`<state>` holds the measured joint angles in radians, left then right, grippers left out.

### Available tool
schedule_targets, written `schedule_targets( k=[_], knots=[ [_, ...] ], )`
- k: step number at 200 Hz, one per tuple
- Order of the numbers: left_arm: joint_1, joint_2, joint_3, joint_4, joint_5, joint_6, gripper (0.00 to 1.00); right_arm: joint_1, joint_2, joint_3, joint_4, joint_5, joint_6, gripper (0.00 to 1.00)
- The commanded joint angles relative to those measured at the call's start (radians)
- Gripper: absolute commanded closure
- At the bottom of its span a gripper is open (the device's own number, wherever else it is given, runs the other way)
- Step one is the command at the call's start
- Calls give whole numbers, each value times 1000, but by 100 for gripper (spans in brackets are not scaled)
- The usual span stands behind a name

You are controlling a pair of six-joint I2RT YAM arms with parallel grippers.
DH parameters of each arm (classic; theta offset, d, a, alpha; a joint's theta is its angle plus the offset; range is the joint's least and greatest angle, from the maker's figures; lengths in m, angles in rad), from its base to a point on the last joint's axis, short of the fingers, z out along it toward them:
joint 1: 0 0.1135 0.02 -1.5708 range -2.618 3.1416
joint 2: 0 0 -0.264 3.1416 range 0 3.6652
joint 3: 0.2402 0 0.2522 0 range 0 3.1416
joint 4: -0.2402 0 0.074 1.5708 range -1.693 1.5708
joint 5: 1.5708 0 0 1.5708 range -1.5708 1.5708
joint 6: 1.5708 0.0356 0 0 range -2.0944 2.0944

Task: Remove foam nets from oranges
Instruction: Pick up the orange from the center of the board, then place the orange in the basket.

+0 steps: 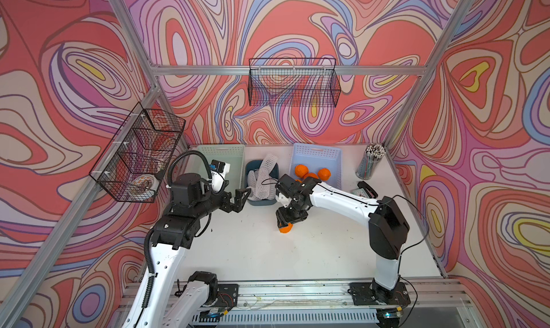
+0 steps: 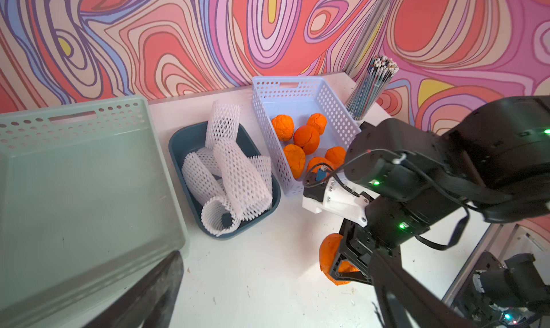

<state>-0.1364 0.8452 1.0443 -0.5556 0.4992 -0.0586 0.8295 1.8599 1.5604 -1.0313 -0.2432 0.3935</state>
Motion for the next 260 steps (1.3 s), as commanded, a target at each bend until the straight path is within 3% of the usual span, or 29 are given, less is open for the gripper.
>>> schedule_targets(
  k=[1, 39, 86, 102, 148, 195, 210, 241, 260],
  knots=[
    [-2, 12, 46, 68, 42, -24, 0, -42, -82, 20, -63, 19, 25, 42],
    [-2, 29, 57, 88, 49, -33, 0, -222, -160, 52, -100, 11, 1, 41],
    [-2, 20, 47, 112, 66, -78, 0, -431, -37, 197, -146, 59, -101, 42],
    [-2, 8, 41, 103, 61, -80, 0, -469, 26, 243, -147, 131, -125, 42],
    [-2, -24, 37, 35, 37, -63, 0, -541, 232, 390, -158, 178, -156, 42],
    [-1, -56, 34, -30, -2, -43, 0, -575, 320, 437, -145, 207, -173, 41],
    [-2, -63, 30, -36, -15, -41, 0, -582, 322, 432, -130, 202, -174, 36],
    [-2, -57, 30, -53, -46, -40, 0, -600, 295, 423, -107, 182, -176, 15],
    [-1, -51, 30, -59, -54, -39, 0, -621, 260, 411, -93, 148, -174, 9]
  ],
)
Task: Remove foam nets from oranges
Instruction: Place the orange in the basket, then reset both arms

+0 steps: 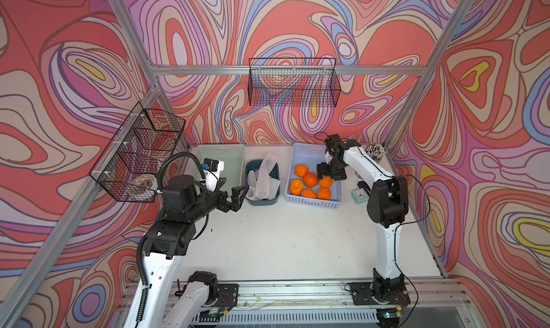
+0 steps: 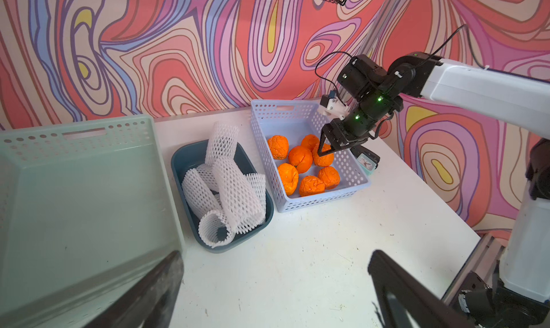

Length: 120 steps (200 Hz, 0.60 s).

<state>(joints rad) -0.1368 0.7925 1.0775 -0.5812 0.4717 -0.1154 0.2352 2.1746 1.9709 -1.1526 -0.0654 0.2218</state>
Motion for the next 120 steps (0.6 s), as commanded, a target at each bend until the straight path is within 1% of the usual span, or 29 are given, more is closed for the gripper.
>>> schedule_targets(
  k=[1, 24, 35, 41, 62, 75, 82, 107, 120],
  knots=[
    [-1, 2, -3, -33, -27, 17, 0, -27, -57, 1, 29, -31, -2, 9],
    [-1, 4, -17, -23, -54, 2, 0, -41, -124, -1, 47, -54, -4, 7],
    [-1, 3, -30, -19, -78, -7, 0, -42, -166, -10, 63, -54, -10, 4],
    [-1, 1, -38, -17, -101, -12, 0, -45, -189, -19, 73, -53, -15, 2],
    [-1, -7, -77, -26, -207, -30, 0, -54, -310, -93, 157, -56, -35, 2],
    [-1, -17, -107, -26, -260, -29, 0, -60, -394, -171, 224, -35, -60, 2],
    [0, -25, -129, -20, -290, -30, 0, -63, -464, -227, 272, -12, -76, 2],
    [2, -66, -237, 46, -406, -42, 0, -84, -654, -475, 467, 97, -107, 2],
    [3, -94, -302, 104, -493, -73, 0, -117, -740, -608, 586, 114, -97, 2]
  ],
)
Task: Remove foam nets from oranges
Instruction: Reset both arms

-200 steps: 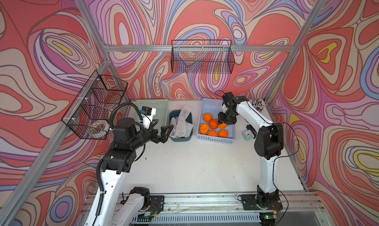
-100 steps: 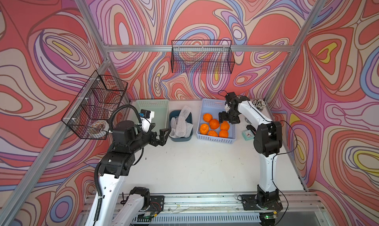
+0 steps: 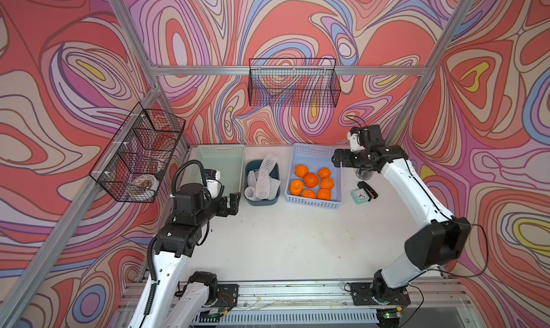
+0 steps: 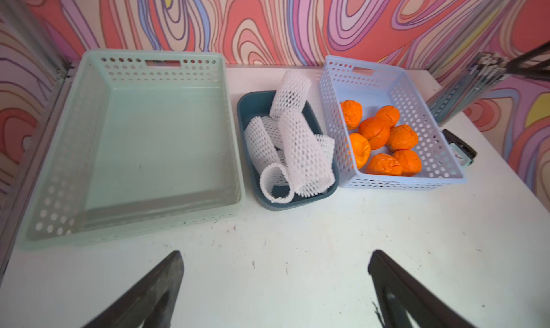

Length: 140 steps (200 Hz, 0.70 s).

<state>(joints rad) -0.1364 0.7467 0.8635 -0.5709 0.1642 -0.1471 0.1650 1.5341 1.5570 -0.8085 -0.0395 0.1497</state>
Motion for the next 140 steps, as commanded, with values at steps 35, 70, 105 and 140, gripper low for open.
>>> schedule_targets(
  k=[35, 70, 105, 140],
  knots=[
    [9, -105, -312, 399, -291, -16, 0, -159, -304, -570, 591, 117, 83, 2],
    [11, -46, -471, 611, -304, 7, 0, -172, -384, -856, 819, 181, 28, 2],
    [21, 36, -580, 847, -327, 60, 0, -175, -443, -1010, 956, 176, -22, 2],
    [39, 221, -649, 1136, -290, 114, 0, -175, -432, -1141, 1200, 225, 4, 2]
  ],
)
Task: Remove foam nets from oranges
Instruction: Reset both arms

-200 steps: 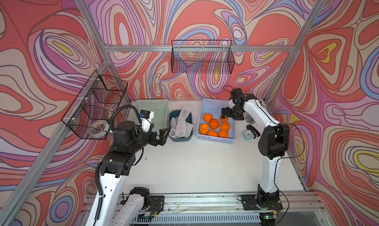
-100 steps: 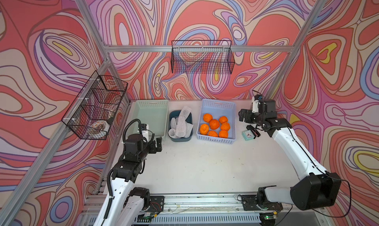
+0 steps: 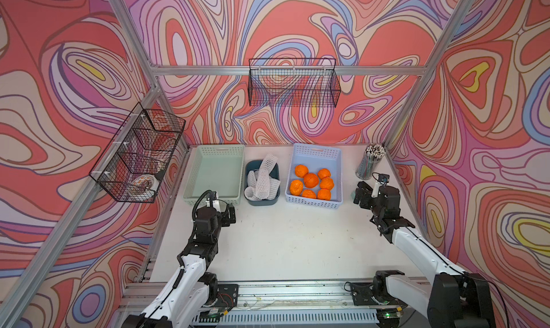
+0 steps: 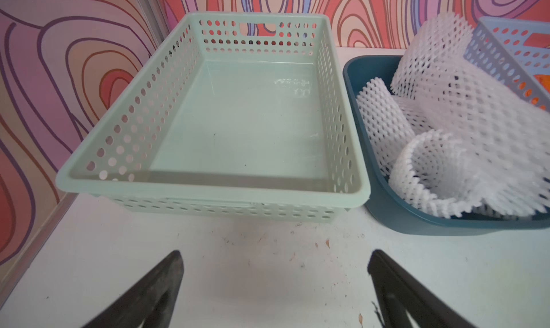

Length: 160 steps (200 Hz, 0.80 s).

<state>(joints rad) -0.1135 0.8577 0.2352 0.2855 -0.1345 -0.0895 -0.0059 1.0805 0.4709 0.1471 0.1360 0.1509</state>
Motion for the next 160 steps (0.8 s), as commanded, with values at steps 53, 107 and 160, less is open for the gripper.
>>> schedule_targets(
  k=[53, 107, 160],
  knots=[
    [115, 400, -38, 650, 159, 32, 0, -4, 258, -124, 624, 29, 19, 2],
    [169, 649, -47, 930, 296, 58, 0, -4, 417, -138, 843, 23, -43, 2],
    [175, 693, 8, 884, 328, 61, 0, -5, 610, -76, 915, 26, -60, 2]
  ],
)
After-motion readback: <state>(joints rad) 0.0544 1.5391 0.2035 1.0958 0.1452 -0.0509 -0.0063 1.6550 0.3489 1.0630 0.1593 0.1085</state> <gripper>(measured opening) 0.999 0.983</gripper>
